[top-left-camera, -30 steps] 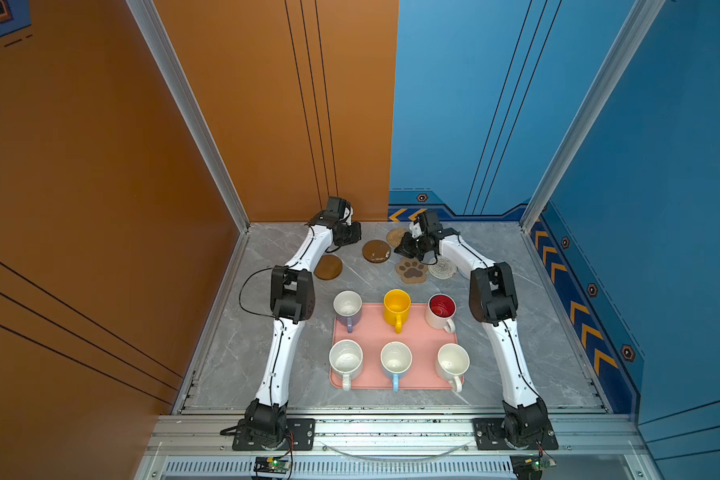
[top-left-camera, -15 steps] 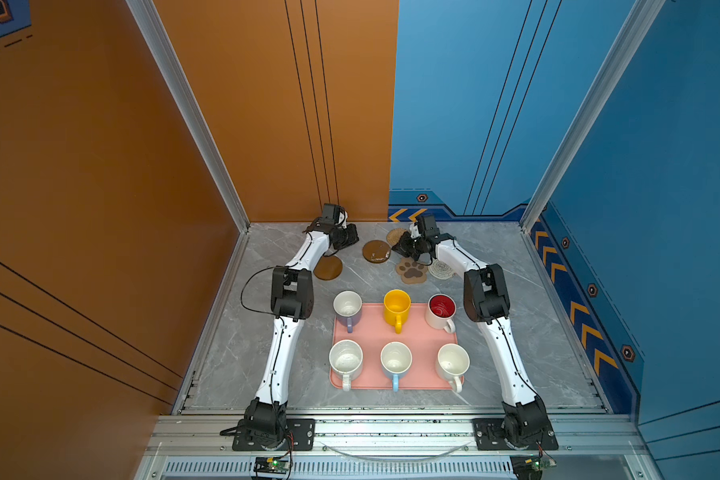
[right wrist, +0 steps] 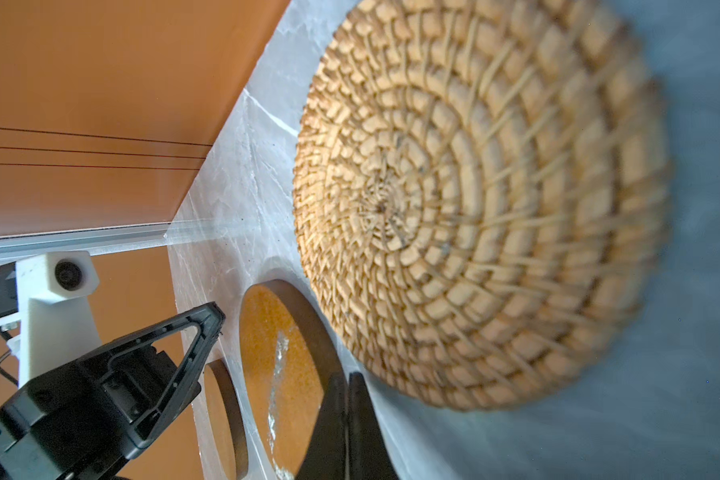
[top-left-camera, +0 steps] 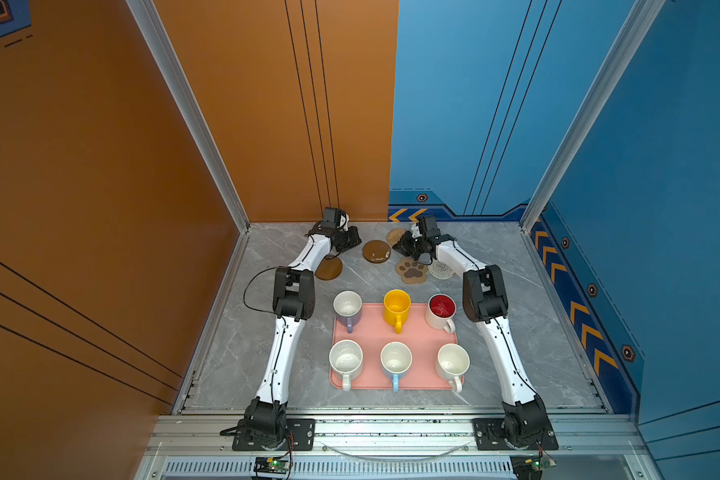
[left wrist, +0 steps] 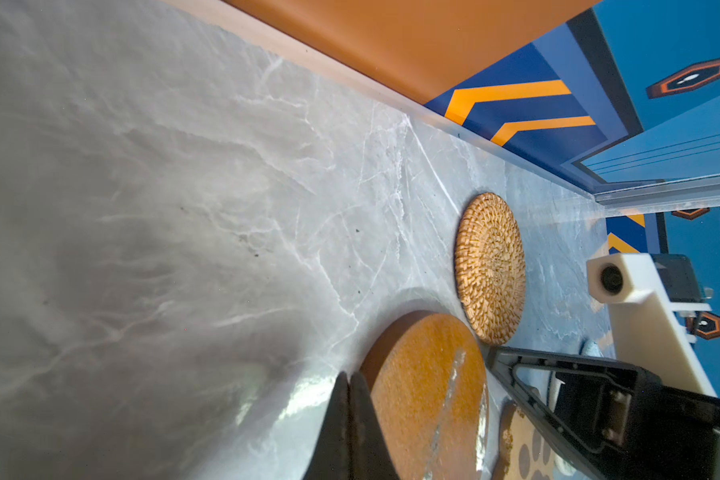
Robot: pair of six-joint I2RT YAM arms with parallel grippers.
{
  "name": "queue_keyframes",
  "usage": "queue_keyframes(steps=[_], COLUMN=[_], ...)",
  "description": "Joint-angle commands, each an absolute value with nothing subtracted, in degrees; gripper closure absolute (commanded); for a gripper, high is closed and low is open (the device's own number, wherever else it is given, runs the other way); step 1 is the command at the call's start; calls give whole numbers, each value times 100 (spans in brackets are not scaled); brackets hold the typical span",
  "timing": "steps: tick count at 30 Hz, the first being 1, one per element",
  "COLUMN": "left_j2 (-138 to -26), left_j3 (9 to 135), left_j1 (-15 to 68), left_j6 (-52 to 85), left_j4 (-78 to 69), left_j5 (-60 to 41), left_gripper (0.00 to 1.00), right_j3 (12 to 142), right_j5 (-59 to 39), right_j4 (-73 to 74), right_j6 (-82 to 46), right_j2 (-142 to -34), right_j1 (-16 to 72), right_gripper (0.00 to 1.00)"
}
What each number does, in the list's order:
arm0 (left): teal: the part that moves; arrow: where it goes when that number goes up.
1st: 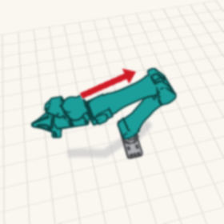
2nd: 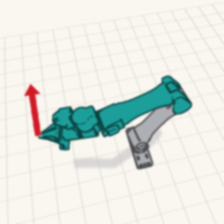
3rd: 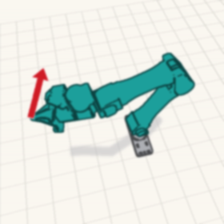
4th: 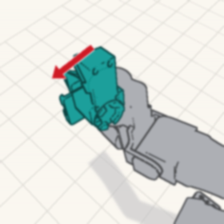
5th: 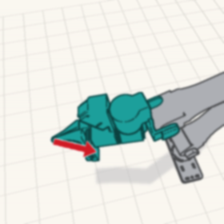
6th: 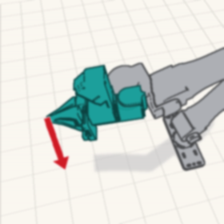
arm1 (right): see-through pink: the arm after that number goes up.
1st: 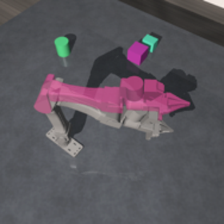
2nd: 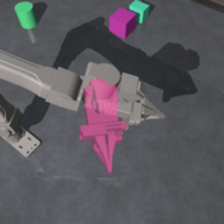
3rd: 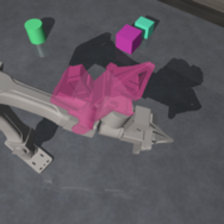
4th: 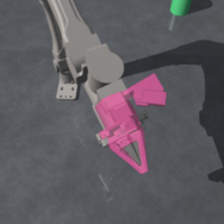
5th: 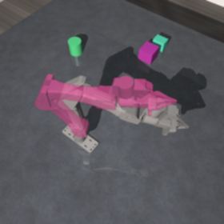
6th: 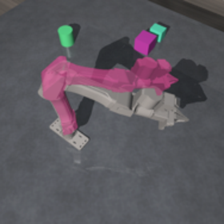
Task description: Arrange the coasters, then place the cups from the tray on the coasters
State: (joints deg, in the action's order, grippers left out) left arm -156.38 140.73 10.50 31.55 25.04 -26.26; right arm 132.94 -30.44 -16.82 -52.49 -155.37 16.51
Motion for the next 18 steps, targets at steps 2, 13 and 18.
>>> queue_keyframes(steps=[2, 13, 18], left_j2=[-15800, -15857, -15764], left_j3=[14004, 13877, 13691], left_j1=[1002, 1002, 1034], left_j6=[3206, 3138, 3005], left_j4=[2452, 2461, 2548], left_j5=[-2815, -2883, -2959], left_gripper=[100, 100, 100], right_j3=[13456, 13503, 13517], right_j5=[-3190, -3291, -3383], right_j4=[-1622, -1658, -1751], right_j6=[-5326, -5395, -5363], right_j2=[-15618, -15719, -15737], right_j1=[1711, 1842, 1891], right_gripper=[100, 100, 100])
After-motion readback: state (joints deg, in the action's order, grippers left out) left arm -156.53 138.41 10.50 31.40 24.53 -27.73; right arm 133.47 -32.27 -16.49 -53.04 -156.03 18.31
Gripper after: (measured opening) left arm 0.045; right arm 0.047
